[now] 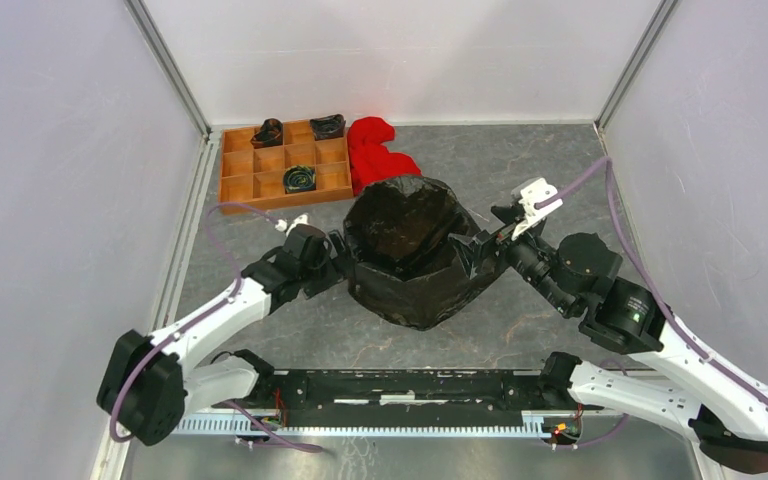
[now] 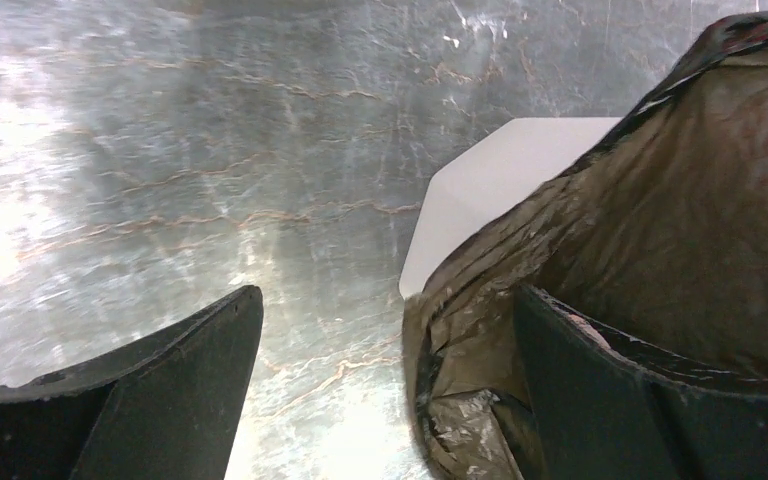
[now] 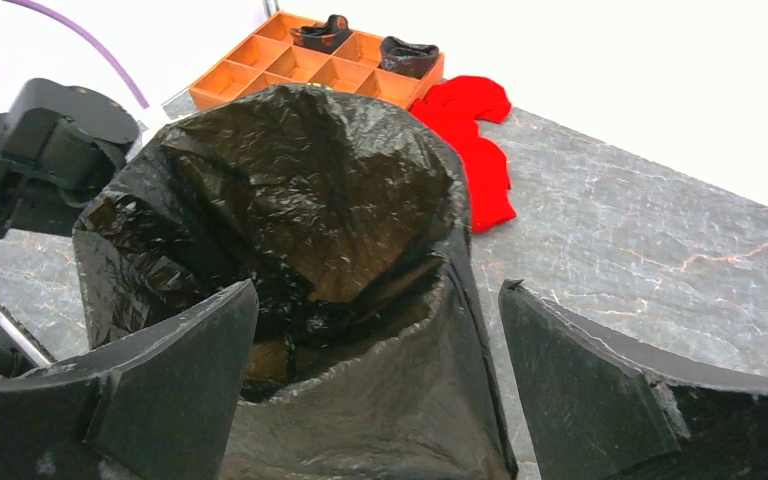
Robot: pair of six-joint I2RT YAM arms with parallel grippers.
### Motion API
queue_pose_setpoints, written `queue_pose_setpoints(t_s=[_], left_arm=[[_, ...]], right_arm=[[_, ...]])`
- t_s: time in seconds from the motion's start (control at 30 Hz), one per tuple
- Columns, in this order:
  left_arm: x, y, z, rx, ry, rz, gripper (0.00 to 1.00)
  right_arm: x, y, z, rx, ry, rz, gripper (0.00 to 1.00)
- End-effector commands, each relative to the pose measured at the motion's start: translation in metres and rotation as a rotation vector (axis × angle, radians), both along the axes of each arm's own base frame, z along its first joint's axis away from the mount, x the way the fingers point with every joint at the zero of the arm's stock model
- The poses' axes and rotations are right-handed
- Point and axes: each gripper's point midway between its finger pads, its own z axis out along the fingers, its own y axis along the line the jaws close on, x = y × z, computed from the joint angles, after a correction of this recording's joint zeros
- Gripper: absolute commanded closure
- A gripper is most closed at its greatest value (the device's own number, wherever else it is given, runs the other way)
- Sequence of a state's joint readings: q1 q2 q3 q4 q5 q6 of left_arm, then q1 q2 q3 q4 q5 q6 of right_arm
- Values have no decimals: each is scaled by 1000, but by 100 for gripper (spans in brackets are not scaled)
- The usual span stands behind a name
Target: Put the trash bags into the trash bin
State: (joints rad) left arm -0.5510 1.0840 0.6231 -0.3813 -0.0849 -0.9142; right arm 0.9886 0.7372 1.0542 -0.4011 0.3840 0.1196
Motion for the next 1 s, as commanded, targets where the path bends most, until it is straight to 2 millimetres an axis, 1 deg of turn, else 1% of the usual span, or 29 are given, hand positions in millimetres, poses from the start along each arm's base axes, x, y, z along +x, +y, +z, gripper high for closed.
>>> queue_pose_setpoints(t_s=[0.0, 0.07, 0.13, 0.2, 0.3, 0.37, 0.43, 0.5, 0.53, 0.57, 0.6, 0.67, 0.8, 0.87, 0.9, 0.97], left_arm=[[12, -40, 7, -125, -57, -134, 0], [12, -52, 6, -138, -56, -158, 0], [15, -64, 10, -136, -66, -178, 0], [17, -81, 14, -138, -74, -204, 0], [14, -114, 20, -142, -87, -264, 0], [14, -137, 19, -128, -91, -290, 0], [10, -164, 16, -127, -80, -339, 0], [2, -192, 14, -131, -68, -390, 0], [0, -208, 17, -147, -69, -416, 0], [-5, -220, 13, -154, -59, -439, 0], [-9, -231, 6, -155, -42, -457, 0], [-20, -254, 1, -168, -26, -504, 0], [-44, -299, 0, -194, -2, -606, 0], [-48, -310, 3, -201, 2, -629, 0], [-45, -309, 6, -193, -5, -624, 0], [-38, -294, 9, -137, -35, -585, 0]], right_arm=[[-4, 6, 11, 74, -23, 34, 2], [-6, 3, 14, 84, -36, 35, 2], [-8, -2, 17, 88, -53, 30, 2], [-9, -6, 20, 86, -62, 26, 2], [-12, -13, 26, 85, -77, 22, 2], [-12, -19, 25, 79, -79, 2, 2], [-13, -26, 24, 72, -79, -15, 2], [-15, -33, 24, 75, -82, -31, 2], [-16, -37, 24, 77, -85, -38, 2], [-16, -40, 25, 79, -88, -46, 2], [-17, -45, 25, 80, -90, -56, 2], [-18, -53, 27, 78, -96, -77, 2], [-20, -66, 29, 74, -105, -113, 2], [-21, -71, 30, 78, -113, -124, 2], [-21, -73, 31, 81, -116, -130, 2], [-22, -75, 35, 87, -120, -132, 2]])
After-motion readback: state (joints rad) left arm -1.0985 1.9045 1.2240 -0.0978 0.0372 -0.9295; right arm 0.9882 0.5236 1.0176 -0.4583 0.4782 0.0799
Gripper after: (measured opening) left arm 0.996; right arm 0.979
